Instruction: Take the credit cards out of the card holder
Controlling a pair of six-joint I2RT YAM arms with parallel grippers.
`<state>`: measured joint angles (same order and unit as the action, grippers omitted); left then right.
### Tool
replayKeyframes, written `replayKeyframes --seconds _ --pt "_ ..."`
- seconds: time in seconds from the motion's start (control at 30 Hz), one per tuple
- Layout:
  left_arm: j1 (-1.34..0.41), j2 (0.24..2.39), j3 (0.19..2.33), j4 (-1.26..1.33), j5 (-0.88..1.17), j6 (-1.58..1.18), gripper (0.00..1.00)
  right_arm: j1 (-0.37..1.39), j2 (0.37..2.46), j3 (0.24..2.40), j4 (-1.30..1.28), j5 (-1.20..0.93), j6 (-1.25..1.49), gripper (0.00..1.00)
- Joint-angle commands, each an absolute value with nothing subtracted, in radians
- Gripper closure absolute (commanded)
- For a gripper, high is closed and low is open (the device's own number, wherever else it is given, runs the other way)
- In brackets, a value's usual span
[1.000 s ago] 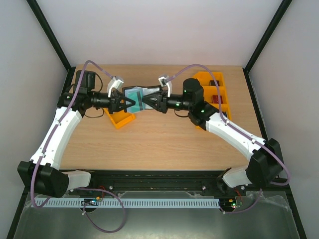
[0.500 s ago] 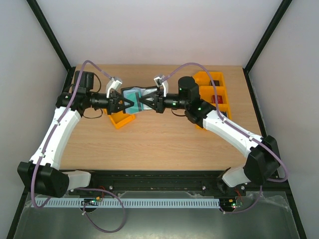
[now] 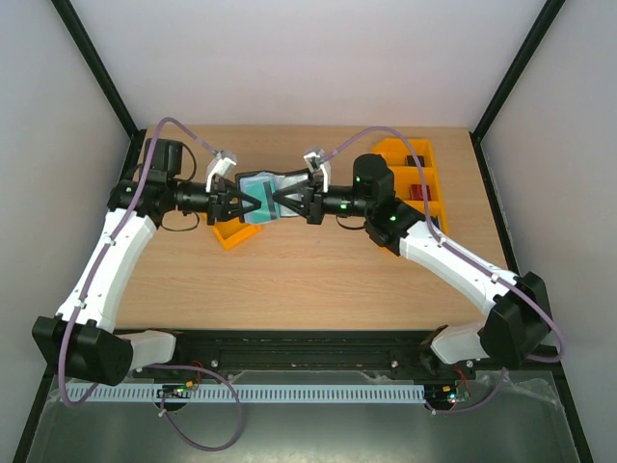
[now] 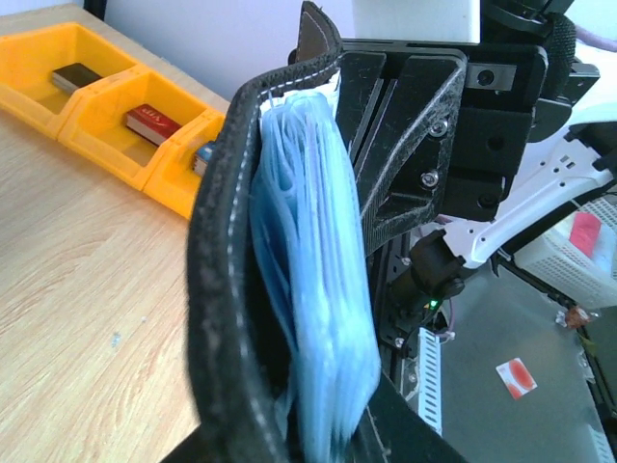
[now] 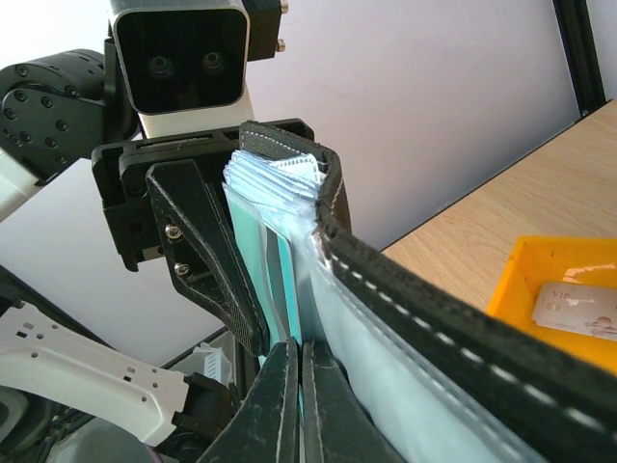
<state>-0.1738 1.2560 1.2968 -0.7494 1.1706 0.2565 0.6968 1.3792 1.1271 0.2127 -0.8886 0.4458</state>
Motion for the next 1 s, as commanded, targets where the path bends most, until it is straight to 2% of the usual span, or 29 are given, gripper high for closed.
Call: replayKeyframes --seconds 0.0,0.13,0.23,0.33,0.47,0.63,0.73,0.8,0.9,0.97 --pt "-0.183 1.243 1.323 -0.741 1.238 0.284 0.85 0.691 1.328 1.103 0.286 -0.913 0.470 0.98" --pt "-0.183 1.240 1.321 -0.749 1.249 0.292 0.86 0.683 1.314 1.092 0.281 -0.913 0.473 0.98" --pt "-0.183 1.239 1.324 -0.757 1.250 0.304 0.97 0.683 1.310 1.087 0.282 -0.921 0.468 0.98" --pt "-0.183 1.239 1.325 -0.756 1.240 0.305 0.98 0.689 1.330 1.099 0.265 -0.951 0.464 0.98" --pt "-0.182 1.241 1.323 -0.761 1.249 0.312 0.98 0.705 1.356 1.124 0.197 -0.910 0.420 0.92" --pt "-0.182 1.246 1.319 -0.756 1.257 0.312 0.98 0.730 1.392 1.141 0.231 -0.924 0.428 0.86" --pt "-0.184 1.246 1.318 -0.754 1.265 0.311 0.98 0.747 1.416 1.154 0.268 -0.977 0.437 0.85" --pt "-0.184 1.243 1.315 -0.754 1.268 0.311 0.98 0.751 1.420 1.142 0.345 -1.047 0.480 0.86" --pt "-0.184 1.242 1.317 -0.757 1.269 0.314 0.98 0.752 1.402 1.122 0.371 -1.063 0.482 0.98" --pt "-0.184 1.243 1.317 -0.758 1.271 0.316 0.98 0.751 1.380 1.123 0.330 -1.030 0.444 0.98"
